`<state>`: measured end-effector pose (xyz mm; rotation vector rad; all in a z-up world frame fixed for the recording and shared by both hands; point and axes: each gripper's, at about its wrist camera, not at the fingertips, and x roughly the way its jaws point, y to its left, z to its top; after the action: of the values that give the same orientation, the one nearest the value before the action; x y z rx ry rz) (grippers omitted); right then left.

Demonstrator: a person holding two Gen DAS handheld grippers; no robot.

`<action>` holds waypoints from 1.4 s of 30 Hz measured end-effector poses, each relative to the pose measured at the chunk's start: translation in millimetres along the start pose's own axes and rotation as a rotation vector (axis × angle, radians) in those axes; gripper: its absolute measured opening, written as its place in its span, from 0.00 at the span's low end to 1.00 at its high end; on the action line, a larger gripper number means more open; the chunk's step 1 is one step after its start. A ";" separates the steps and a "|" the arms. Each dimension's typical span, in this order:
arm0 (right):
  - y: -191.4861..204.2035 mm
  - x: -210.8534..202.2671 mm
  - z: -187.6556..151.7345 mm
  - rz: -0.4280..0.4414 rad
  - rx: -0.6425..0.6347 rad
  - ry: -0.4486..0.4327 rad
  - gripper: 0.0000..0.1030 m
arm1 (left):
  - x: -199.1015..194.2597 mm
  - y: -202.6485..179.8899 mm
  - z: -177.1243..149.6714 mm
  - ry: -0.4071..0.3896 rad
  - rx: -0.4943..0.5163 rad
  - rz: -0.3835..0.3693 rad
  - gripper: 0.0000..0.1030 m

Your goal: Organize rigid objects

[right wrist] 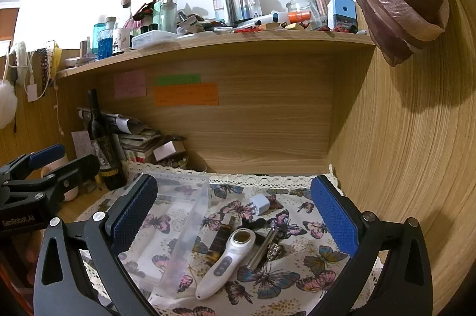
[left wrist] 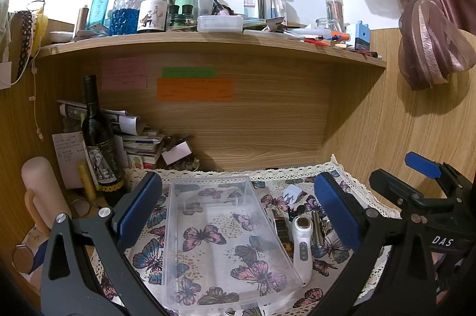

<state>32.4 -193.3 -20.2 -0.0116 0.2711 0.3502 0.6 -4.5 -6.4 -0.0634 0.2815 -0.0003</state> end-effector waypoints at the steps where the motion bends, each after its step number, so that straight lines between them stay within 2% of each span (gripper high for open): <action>1: -0.3 -0.1 -0.1 0.000 0.000 0.000 1.00 | 0.1 -0.4 0.0 0.000 0.000 0.001 1.00; 33: 1.9 -2.2 2.4 -0.004 -0.005 0.000 1.00 | 2.5 -1.6 -0.8 0.004 0.003 -0.009 1.00; 38: 3.4 0.9 1.8 -0.004 -0.007 0.013 1.00 | 14.0 2.3 -4.2 0.054 0.000 -0.039 1.00; 42: 3.8 13.3 -1.2 -0.019 -0.021 0.055 1.00 | 28.0 13.1 -11.6 0.096 -0.029 -0.003 1.00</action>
<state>42.8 -185.3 -24.7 -0.0449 0.3213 0.3340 24.1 7.5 -26.1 -0.0926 0.3777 -0.0018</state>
